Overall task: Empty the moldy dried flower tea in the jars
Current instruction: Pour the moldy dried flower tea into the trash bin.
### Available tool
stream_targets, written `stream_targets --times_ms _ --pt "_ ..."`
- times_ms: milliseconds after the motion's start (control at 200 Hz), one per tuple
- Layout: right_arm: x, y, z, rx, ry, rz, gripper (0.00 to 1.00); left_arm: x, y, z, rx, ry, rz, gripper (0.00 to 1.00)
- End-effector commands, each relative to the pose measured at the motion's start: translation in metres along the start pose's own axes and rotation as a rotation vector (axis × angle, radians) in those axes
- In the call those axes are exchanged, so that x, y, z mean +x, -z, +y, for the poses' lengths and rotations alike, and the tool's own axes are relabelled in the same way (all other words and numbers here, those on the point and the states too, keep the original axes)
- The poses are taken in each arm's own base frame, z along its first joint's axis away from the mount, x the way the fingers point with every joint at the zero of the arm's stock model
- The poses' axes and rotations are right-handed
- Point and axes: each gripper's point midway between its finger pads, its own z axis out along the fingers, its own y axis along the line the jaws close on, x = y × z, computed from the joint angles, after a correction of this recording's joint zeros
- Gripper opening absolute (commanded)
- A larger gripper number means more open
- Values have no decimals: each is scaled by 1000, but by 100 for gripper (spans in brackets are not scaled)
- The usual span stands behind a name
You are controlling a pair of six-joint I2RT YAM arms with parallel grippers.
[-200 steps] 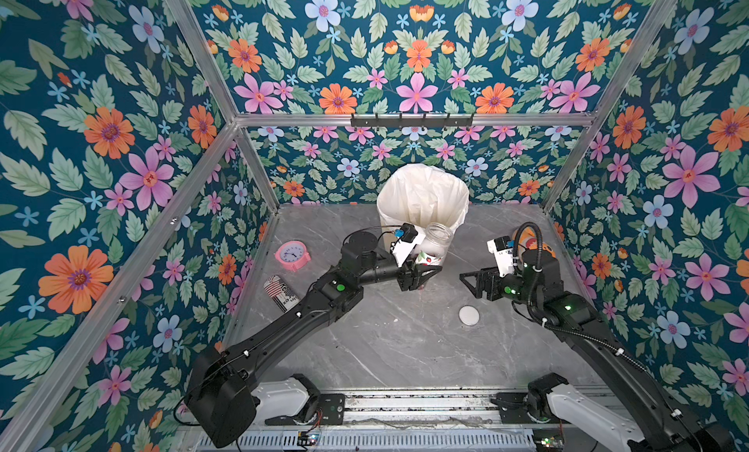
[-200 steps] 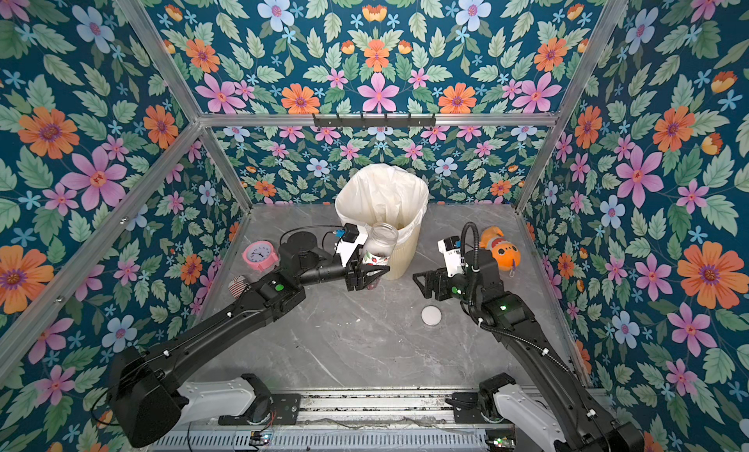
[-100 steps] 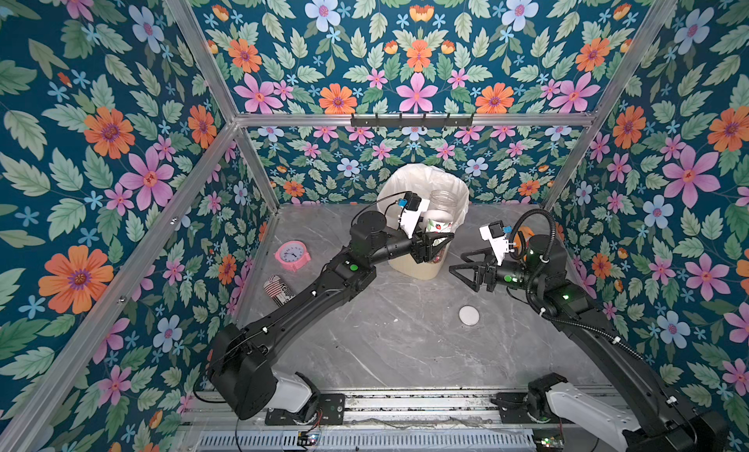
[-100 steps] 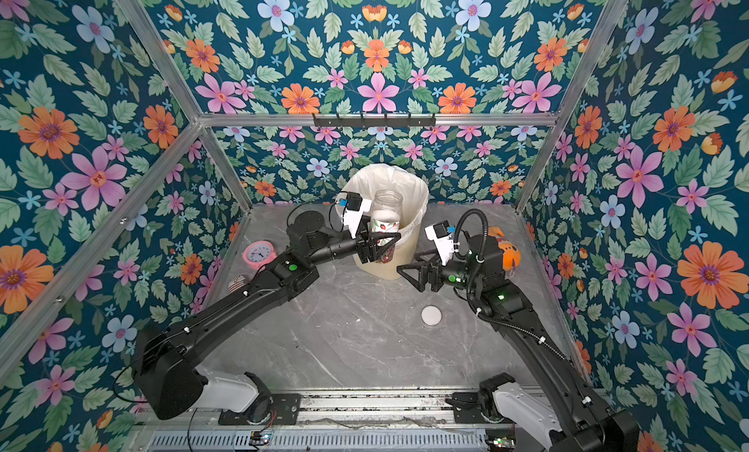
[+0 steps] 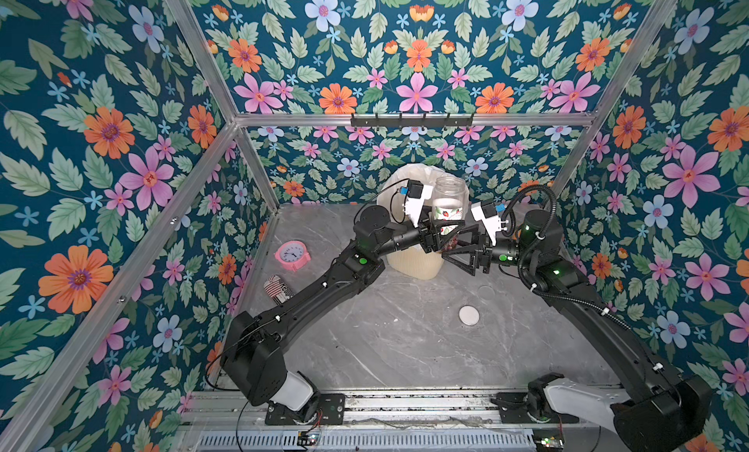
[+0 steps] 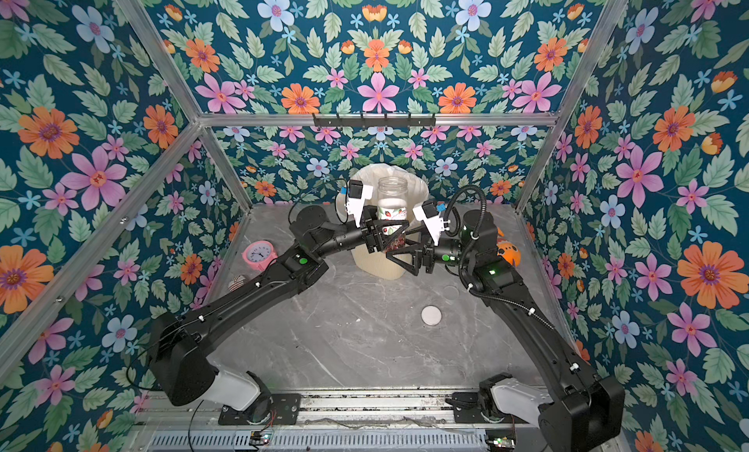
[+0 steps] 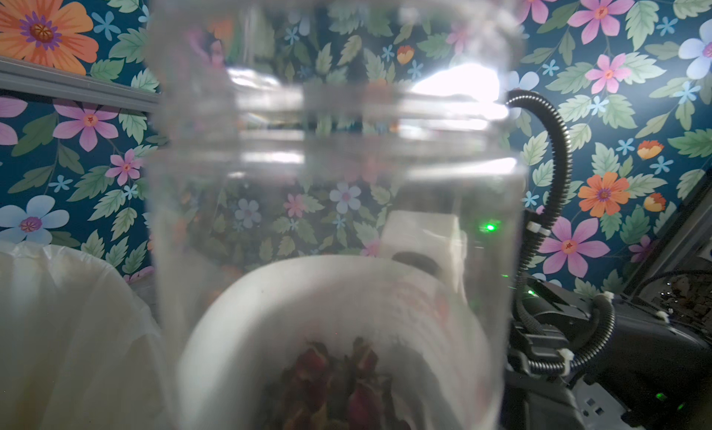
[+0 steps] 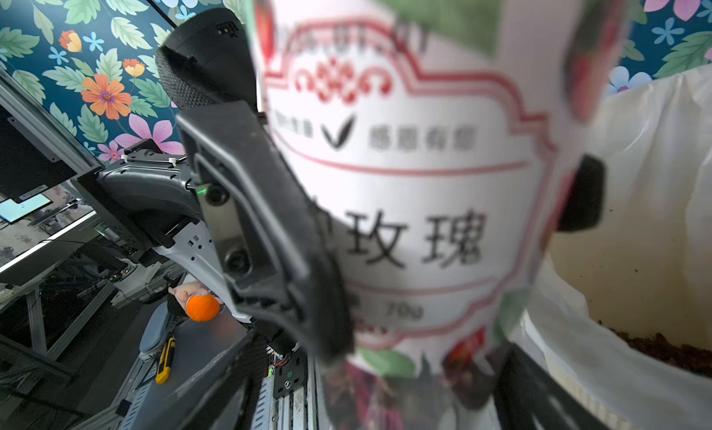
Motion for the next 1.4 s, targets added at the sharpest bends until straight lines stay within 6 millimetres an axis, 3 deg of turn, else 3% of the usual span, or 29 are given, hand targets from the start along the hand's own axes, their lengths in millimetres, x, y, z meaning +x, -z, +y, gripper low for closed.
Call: stream_targets --times_ms 0,185,470,620,830,1150,1395 --pt "-5 -2 13 -71 67 5 87 -18 0 -23 97 -20 -61 61" --pt "-9 -5 7 -59 77 2 81 -24 1 -38 178 -4 -89 61" --pt "-11 -6 13 -102 55 22 59 -17 1 -47 239 2 -63 62" --pt "-9 -6 9 -84 34 32 51 -12 2 -45 221 -12 -37 71" --pt "-2 -6 0 -55 0 52 46 -14 5 -34 153 -30 -17 85" --pt "22 -2 -30 121 -19 157 43 -38 17 -11 30 -53 -4 90" --pt "37 1 -46 223 -16 244 41 -32 20 11 0 0 80 92"
